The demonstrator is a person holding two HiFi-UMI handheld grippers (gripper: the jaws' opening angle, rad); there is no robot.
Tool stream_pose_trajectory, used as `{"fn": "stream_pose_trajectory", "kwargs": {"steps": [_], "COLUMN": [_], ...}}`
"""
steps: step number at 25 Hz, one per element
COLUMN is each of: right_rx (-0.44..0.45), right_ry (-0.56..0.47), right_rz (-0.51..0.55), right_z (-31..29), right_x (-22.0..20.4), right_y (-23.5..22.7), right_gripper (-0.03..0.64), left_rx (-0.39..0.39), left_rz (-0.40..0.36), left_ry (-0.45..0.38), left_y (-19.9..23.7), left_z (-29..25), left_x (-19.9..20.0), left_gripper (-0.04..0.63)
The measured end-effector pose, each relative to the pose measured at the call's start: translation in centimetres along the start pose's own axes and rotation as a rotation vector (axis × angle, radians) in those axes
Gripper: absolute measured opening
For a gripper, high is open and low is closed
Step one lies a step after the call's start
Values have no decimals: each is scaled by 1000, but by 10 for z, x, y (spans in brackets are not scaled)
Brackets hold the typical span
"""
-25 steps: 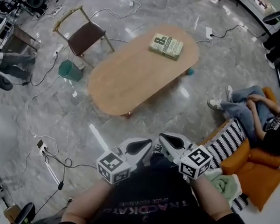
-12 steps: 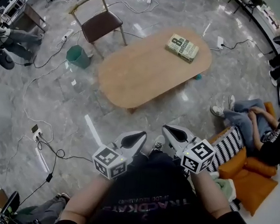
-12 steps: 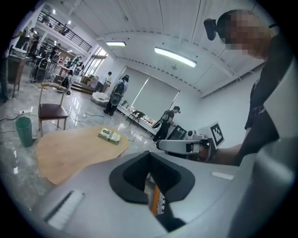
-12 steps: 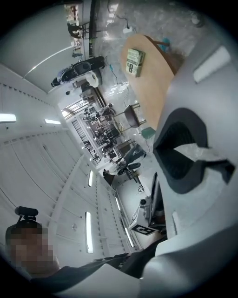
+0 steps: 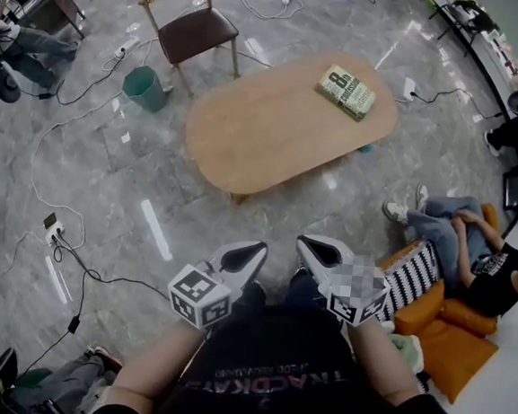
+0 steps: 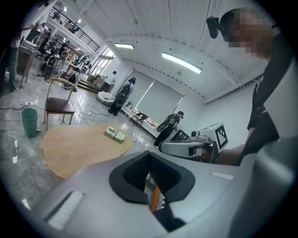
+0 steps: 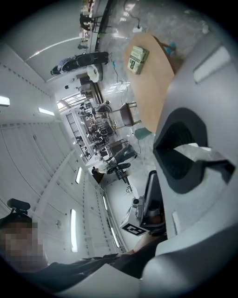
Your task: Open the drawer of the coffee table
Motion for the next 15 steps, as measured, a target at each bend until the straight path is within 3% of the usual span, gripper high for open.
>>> {"fn": "stream_pose_trajectory", "kwargs": {"steps": [3,8,11,15], "right_rx": [18,91,127,144], "right_ry": [36,76,96,122], "right_rz": [39,85,83,71], "right_z": [-8,-11,-5,2], "right_x": [-3,-4,-11,-25], "right_y": [-16,-54,-85,-126], "right_gripper": [0,0,0,0], "left_rx": [47,148,166,159], "left_rz": [15,114,144,127], "left_ry": [-5,-33,-28,22], "left_y": [4,10,-1,-11], "left_z": [-5,-36,-67,-108], "left_x": [-6,-14,-18,-25], "left_gripper": [0,0,2,1]}}
Point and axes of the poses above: the fingertips, and each gripper's own axes: z backward along the fingers, y to its left, x out of its top, the point moved 8 cm from there along z, backward along the fingers, and after that the axes turned 6 degrees about y, right-handed, at the moved point
